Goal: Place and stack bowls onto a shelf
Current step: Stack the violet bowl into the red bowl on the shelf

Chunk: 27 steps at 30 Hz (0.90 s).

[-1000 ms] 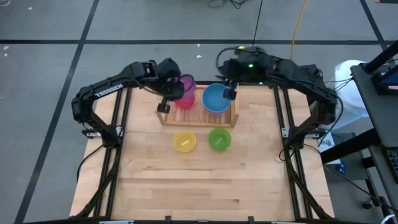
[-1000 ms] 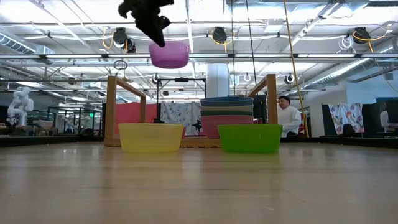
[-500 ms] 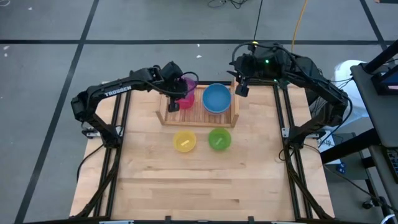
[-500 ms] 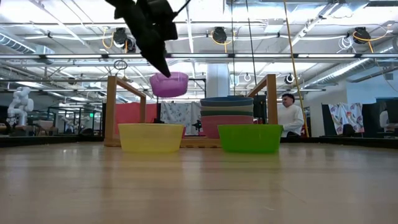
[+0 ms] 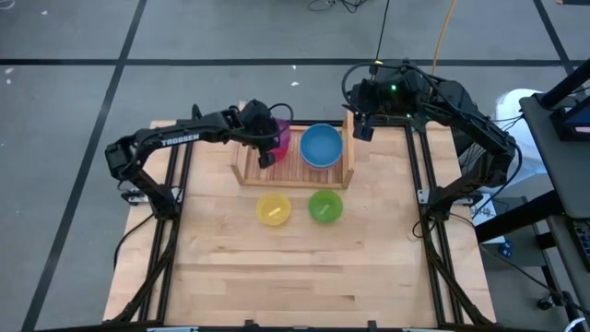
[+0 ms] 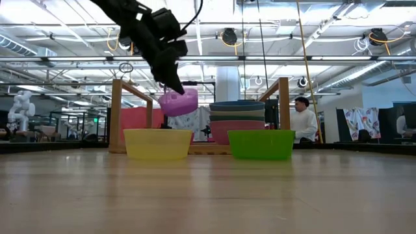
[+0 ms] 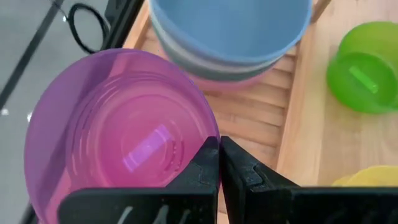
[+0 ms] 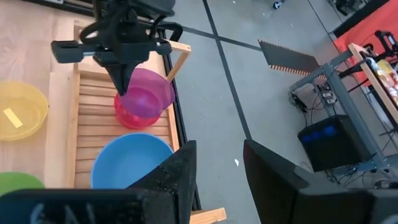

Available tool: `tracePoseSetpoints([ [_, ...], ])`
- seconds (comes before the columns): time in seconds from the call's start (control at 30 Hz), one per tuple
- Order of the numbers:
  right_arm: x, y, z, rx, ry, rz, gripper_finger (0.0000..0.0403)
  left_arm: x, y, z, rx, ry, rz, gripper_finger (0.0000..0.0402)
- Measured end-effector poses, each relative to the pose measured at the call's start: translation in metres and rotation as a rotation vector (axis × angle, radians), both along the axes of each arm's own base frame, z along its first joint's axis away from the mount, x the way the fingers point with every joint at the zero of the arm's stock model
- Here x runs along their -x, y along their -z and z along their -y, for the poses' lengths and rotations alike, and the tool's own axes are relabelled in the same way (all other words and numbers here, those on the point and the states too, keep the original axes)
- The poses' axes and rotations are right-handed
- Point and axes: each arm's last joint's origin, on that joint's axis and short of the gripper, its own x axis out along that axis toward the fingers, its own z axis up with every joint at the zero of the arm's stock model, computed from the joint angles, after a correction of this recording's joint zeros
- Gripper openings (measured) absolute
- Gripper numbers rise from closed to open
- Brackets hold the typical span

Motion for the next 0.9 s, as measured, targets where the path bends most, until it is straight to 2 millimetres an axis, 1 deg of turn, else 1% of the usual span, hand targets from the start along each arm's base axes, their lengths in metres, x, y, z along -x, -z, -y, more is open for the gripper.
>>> tracePoseSetpoints([
  [0.23,0.0,0.0,0.0,0.012,-0.013,-0.014,0.0128,0.007,0.025,-0.002,0.037,-0.055,-0.002,0.0002],
  [0.37,0.0,0.0,0.0,0.012,-0.013,-0.016,0.0128,0.009,0.036,-0.005,0.024,-0.075,0.035,0.0002],
  [0.57,0.001,0.002,-0.001,0.009,-0.017,-0.039,0.0128,0.018,0.054,-0.007,0.045,-0.114,0.029,0.0002],
  [0.9,0.001,0.002,-0.001,0.019,-0.026,-0.047,0.0128,0.025,0.066,-0.006,0.052,-0.131,-0.011,0.0002],
])
